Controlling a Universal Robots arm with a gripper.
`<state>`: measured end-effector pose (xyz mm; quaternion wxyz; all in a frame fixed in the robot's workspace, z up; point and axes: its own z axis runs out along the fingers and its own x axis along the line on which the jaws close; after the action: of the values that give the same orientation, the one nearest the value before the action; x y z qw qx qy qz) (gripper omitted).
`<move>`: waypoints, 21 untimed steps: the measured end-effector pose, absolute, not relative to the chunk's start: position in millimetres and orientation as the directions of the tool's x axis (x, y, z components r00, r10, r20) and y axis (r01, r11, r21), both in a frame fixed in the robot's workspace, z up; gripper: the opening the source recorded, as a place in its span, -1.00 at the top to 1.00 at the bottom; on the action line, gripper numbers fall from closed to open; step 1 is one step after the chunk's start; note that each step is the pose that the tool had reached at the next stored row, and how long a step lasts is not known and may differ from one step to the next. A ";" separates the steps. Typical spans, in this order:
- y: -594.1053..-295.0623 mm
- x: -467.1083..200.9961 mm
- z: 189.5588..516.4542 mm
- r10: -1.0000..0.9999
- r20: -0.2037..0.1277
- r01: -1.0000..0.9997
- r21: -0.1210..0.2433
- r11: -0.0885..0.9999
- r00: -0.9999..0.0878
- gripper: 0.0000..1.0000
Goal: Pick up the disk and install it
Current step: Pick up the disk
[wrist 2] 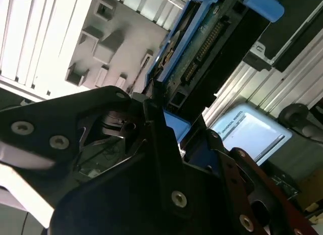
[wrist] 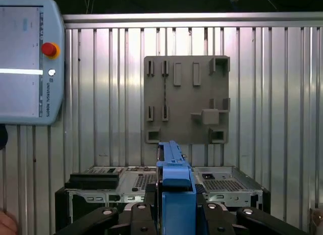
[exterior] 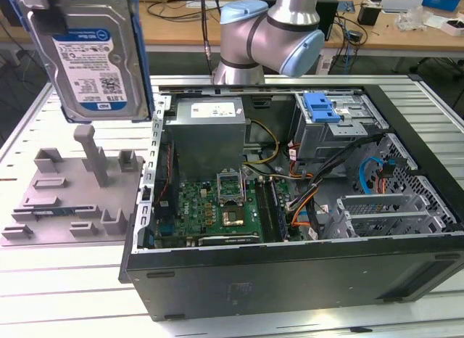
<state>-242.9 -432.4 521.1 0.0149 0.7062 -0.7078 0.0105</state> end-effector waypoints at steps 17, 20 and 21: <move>-480.9 -150.0 522.0 -1.000 0.032 -1.000 0.006 0.002 -0.002 0.27; -487.1 -137.6 522.1 -1.000 0.031 -1.000 0.006 0.002 -0.002 0.27; -488.9 -134.1 522.1 -1.000 0.031 -1.000 0.006 0.002 -0.002 0.27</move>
<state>-134.1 -488.9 522.1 0.0131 0.7062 -0.7078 0.0087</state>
